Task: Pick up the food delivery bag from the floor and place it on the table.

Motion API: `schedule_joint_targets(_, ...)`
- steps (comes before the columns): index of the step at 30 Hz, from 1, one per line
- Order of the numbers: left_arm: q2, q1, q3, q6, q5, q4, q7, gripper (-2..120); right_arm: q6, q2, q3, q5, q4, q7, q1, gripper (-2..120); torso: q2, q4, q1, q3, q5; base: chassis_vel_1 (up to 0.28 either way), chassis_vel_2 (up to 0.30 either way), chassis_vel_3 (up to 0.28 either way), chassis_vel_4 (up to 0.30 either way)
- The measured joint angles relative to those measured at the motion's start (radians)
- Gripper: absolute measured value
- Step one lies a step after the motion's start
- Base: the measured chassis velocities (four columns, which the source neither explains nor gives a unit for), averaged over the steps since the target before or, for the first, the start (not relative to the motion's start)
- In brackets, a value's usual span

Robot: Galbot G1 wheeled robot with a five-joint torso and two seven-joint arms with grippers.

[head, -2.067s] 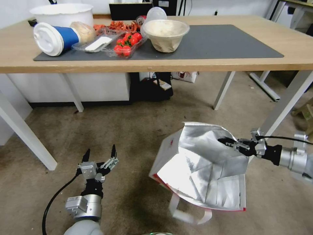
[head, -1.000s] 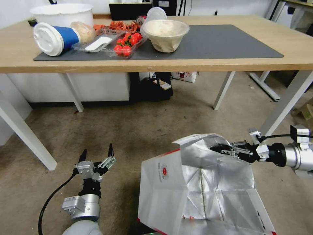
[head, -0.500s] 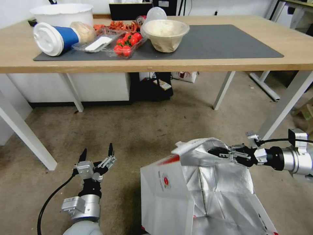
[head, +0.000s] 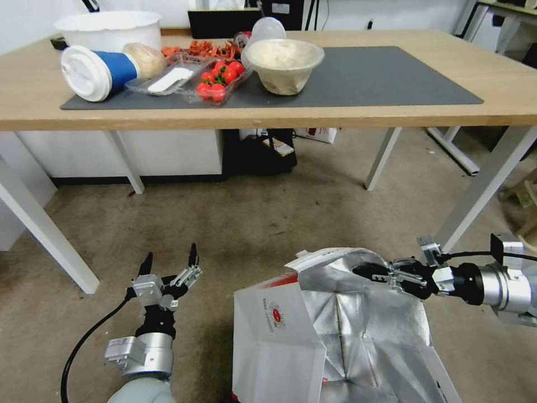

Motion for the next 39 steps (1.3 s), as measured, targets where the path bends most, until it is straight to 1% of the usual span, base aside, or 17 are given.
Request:
schedule_joint_targets(4,-0.001,0.0,0.001,-0.002,0.003,0.0,-0.001,100,0.001,-0.003,0.003,0.0,0.002,0.0,-0.002,0,0.022,0.0001,0.003,0.02,0.0,0.0,0.0,0.0,0.0)
schedule_joint_targets(5,-0.001,0.0,0.001,-0.002,0.003,0.0,-0.001,100,0.001,-0.003,0.003,0.0,0.002,0.0,-0.002,0,0.022,0.0001,0.003,0.02,0.0,0.0,0.0,0.0,0.0)
schedule_joint_targets(8,-0.002,0.001,0.001,-0.003,0.003,0.0,-0.004,100,0.001,-0.005,0.004,0.001,0.002,0.0,-0.003,0,0.038,0.0001,0.005,0.033,0.0,0.0,0.0,0.0,0.0)
schedule_joint_targets(9,-0.002,0.001,0.001,-0.003,0.003,0.0,-0.004,100,0.001,-0.005,0.004,0.001,0.002,0.0,-0.003,0,0.038,0.0001,0.005,0.033,0.0,0.0,0.0,0.0,0.0)
schedule_joint_targets(13,-0.002,0.002,0.001,-0.005,0.004,-0.002,-0.006,100,0.001,-0.003,0.004,0.001,0.005,0.001,-0.009,0,0.058,0.0,0.008,0.052,0.0,0.0,0.0,0.0,0.0)
schedule_joint_targets(14,-0.002,0.002,0.001,-0.005,0.004,-0.002,-0.006,100,0.001,-0.003,0.004,0.001,0.005,0.001,-0.009,0,0.058,0.0,0.008,0.052,0.0,0.0,0.0,0.0,0.0)
schedule_joint_targets(17,-0.003,0.003,0.002,-0.006,0.007,-0.003,-0.006,100,0.002,-0.001,0.004,0.0,0.007,0.001,-0.011,0,0.075,0.0001,0.011,0.066,0.0,0.0,0.0,0.0,0.0)
schedule_joint_targets(18,-0.003,0.003,0.002,-0.006,0.007,-0.003,-0.006,100,0.002,-0.001,0.004,0.0,0.007,0.001,-0.011,0,0.075,0.0001,0.011,0.066,0.0,0.0,0.0,0.0,0.0)
schedule_joint_targets(22,-0.005,0.003,0.004,-0.007,0.012,-0.003,-0.007,100,0.003,0.001,0.006,-0.004,0.007,-0.004,-0.016,0,0.094,0.0001,0.014,0.081,0.0001,0.0,0.0,0.0,0.0)
schedule_joint_targets(23,-0.005,0.003,0.004,-0.007,0.012,-0.003,-0.007,100,0.003,0.001,0.006,-0.004,0.007,-0.004,-0.016,0,0.094,0.0001,0.014,0.081,0.0001,0.0,0.0,0.0,0.0)
schedule_joint_targets(26,-0.005,0.004,0.005,-0.008,0.015,-0.003,-0.008,100,0.003,0.003,0.008,-0.006,0.008,-0.006,-0.022,0,0.113,0.0001,0.017,0.096,0.0,0.0,0.0,0.0,0.0)
schedule_joint_targets(30,-0.005,0.004,0.006,-0.008,0.015,-0.003,-0.009,100,0.004,0.004,0.01,-0.006,0.009,-0.007,-0.025,0,0.123,0.0001,0.02,0.105,0.0001,0.0,0.0,0.0,0.0)
schedule_joint_targets(39,-0.006,0.003,0.007,-0.01,0.017,-0.001,-0.014,100,0.005,-0.002,0.011,-0.007,0.01,-0.01,-0.026,0,0.165,0.0001,0.03,0.136,0.0,0.0,0.0,0.0,0.0)
